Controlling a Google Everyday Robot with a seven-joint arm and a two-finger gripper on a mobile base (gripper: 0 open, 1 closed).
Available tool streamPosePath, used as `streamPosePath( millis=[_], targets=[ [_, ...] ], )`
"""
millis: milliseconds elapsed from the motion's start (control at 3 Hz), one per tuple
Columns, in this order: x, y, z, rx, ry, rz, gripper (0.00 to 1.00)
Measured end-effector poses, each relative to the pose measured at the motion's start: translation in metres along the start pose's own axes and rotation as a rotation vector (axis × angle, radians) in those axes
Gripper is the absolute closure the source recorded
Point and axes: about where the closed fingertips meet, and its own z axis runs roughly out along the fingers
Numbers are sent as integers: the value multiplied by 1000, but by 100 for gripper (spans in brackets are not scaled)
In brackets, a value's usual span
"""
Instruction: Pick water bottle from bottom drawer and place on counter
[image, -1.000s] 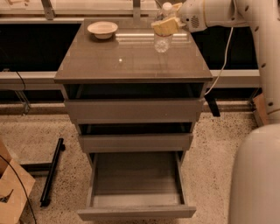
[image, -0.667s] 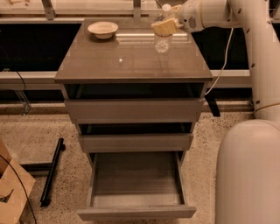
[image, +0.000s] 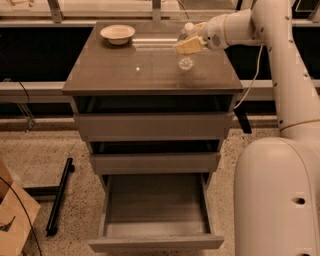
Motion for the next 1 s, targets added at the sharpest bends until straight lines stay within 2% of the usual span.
streamPosePath(
  millis=[333, 1000],
  targets=[
    [5, -2, 3, 1, 3, -4, 4],
    [5, -2, 3, 1, 3, -4, 0]
  ],
)
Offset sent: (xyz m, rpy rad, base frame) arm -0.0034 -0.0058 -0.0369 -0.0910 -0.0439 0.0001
